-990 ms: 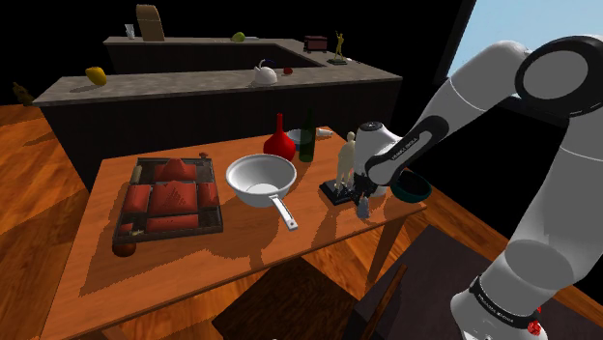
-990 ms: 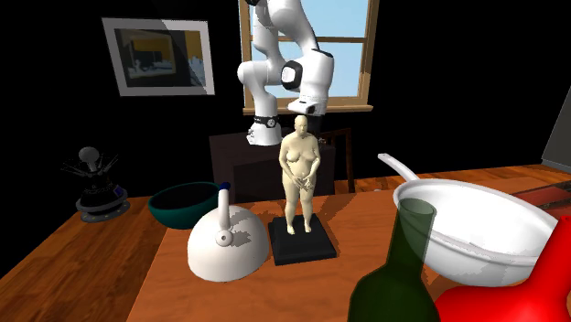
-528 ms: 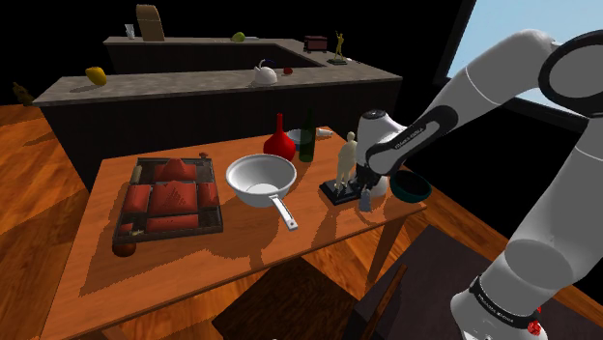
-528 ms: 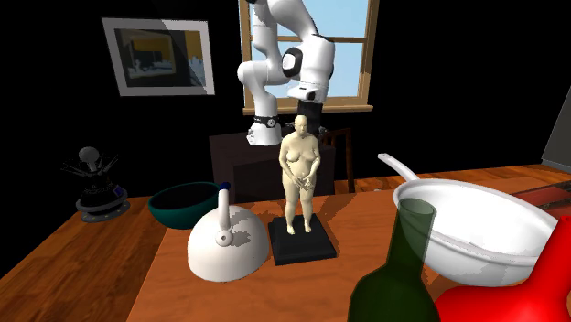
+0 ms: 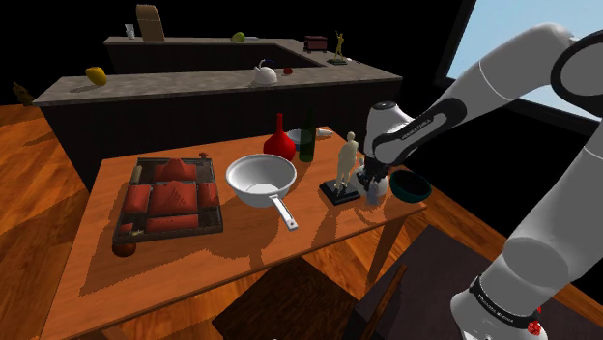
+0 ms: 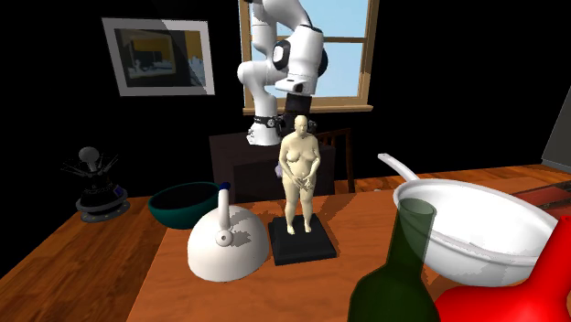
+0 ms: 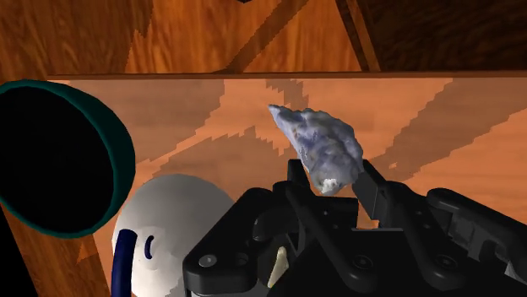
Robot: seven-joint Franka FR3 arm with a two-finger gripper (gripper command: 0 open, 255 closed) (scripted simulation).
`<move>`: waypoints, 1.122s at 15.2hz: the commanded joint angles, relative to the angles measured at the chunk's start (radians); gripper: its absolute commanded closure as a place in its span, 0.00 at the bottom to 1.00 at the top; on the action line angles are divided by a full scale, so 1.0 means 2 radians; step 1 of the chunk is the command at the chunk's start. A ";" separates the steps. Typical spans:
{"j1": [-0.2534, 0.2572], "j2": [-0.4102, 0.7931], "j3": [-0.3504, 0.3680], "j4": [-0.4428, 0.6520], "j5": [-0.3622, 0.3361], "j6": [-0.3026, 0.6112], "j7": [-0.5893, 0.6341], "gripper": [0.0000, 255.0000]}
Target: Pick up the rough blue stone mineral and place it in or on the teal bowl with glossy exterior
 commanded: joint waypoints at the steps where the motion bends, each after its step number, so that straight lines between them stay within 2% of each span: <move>1: -0.015 -0.001 -0.014 0.001 0.001 0.004 -0.030 1.00; 9: -0.073 0.020 -0.062 0.029 0.009 0.013 -0.142 1.00; 17: -0.130 0.065 -0.097 0.094 0.035 0.010 -0.256 1.00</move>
